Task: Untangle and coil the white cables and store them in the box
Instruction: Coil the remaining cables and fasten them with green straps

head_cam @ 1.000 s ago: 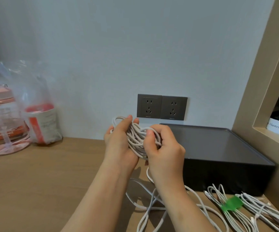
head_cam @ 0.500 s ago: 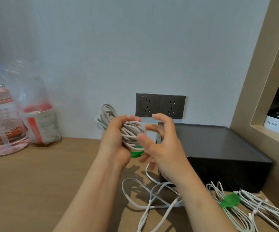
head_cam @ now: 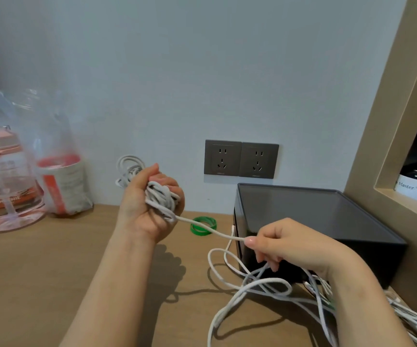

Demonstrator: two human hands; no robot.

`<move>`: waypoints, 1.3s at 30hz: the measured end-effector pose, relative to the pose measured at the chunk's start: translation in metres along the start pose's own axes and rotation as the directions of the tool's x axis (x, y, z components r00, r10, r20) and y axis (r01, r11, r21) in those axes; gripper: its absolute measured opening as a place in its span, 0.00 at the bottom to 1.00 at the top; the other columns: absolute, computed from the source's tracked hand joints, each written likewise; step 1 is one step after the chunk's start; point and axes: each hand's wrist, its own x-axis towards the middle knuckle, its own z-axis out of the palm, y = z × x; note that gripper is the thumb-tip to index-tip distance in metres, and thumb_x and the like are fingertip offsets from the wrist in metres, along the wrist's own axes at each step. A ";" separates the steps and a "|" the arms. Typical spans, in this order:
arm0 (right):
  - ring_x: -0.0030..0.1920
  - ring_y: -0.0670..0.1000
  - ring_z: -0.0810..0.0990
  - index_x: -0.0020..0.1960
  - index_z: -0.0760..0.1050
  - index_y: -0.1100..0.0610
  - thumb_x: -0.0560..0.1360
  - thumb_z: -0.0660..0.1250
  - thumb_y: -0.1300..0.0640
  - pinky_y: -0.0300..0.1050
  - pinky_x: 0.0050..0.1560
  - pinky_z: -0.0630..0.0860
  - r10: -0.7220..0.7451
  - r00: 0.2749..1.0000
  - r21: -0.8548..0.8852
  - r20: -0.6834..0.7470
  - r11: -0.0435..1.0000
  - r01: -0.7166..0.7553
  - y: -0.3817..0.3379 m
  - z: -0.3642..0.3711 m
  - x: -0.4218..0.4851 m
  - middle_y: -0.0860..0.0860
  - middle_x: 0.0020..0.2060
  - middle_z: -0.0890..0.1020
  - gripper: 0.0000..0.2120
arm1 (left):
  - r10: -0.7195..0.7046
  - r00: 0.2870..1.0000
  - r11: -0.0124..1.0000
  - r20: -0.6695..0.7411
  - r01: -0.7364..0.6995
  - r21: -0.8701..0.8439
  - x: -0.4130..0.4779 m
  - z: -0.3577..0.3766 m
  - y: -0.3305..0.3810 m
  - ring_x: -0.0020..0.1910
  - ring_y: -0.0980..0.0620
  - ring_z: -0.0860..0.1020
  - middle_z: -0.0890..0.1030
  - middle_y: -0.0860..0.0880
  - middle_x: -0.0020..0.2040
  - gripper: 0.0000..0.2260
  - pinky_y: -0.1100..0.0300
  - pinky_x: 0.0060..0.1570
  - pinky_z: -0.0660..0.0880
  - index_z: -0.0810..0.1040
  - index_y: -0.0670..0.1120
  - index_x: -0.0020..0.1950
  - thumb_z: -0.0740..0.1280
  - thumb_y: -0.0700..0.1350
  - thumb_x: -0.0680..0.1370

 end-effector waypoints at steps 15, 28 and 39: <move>0.35 0.49 0.77 0.38 0.79 0.50 0.75 0.67 0.52 0.40 0.41 0.74 -0.195 0.857 0.091 -0.477 0.959 0.269 -0.009 -0.007 -0.006 0.52 0.32 0.77 0.07 | -0.210 0.975 0.520 -0.068 0.170 0.837 -0.030 0.021 -0.026 0.19 0.54 0.69 0.69 0.49 0.23 0.08 0.67 0.20 0.68 0.76 0.42 0.44 0.69 0.38 0.66; 0.37 0.35 0.74 0.38 0.76 0.45 0.75 0.67 0.53 0.25 0.36 0.67 -0.353 0.825 -0.149 -0.442 0.935 0.321 -0.026 -0.005 -0.055 0.42 0.34 0.78 0.08 | -0.135 0.988 -0.062 -0.071 0.063 0.996 -0.070 0.037 -0.063 0.37 0.50 0.75 0.78 0.45 0.37 0.04 0.56 0.43 0.74 0.80 0.40 0.45 0.71 0.38 0.72; 0.39 0.40 0.74 0.42 0.75 0.46 0.76 0.66 0.53 0.30 0.37 0.67 -0.315 0.819 -0.098 -0.480 0.947 0.306 -0.018 -0.003 -0.097 0.43 0.38 0.78 0.05 | -0.174 0.985 0.072 0.015 -0.003 0.997 -0.107 0.050 -0.085 0.35 0.49 0.79 0.80 0.42 0.37 0.01 0.53 0.44 0.79 0.77 0.39 0.44 0.67 0.34 0.74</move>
